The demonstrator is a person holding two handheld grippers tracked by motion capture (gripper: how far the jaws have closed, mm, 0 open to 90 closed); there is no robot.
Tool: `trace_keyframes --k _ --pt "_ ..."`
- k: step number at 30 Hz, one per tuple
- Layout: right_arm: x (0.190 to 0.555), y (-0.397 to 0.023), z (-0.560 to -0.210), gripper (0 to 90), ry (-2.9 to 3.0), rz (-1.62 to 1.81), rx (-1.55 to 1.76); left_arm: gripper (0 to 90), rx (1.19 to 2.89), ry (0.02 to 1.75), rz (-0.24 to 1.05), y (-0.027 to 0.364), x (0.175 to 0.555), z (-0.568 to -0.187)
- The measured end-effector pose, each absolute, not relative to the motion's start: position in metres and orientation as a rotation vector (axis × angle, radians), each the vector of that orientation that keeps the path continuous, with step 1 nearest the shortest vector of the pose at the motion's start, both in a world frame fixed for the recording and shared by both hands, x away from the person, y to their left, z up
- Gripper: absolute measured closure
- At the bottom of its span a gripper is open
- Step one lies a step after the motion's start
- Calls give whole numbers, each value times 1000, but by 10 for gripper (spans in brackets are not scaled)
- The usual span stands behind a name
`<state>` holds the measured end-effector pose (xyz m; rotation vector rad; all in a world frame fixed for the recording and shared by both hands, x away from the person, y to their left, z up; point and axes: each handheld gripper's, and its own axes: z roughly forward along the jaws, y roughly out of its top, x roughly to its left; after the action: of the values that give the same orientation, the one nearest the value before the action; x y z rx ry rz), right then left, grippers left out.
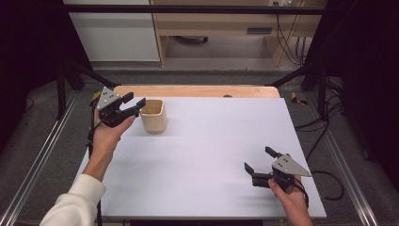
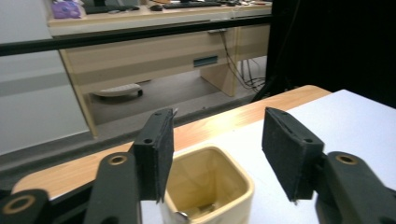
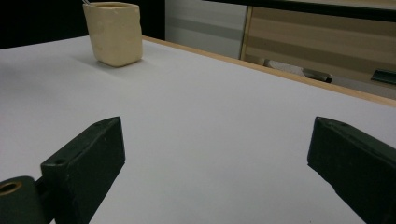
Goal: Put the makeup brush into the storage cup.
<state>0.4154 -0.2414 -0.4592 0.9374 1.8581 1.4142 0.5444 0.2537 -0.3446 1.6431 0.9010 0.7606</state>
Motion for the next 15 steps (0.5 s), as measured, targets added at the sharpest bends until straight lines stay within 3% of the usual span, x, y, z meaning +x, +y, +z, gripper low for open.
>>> trace_keyframes --k 15 --pt "416 -242 -459 43 1859 1408 941 269 1683 823 724 240 542 -347"
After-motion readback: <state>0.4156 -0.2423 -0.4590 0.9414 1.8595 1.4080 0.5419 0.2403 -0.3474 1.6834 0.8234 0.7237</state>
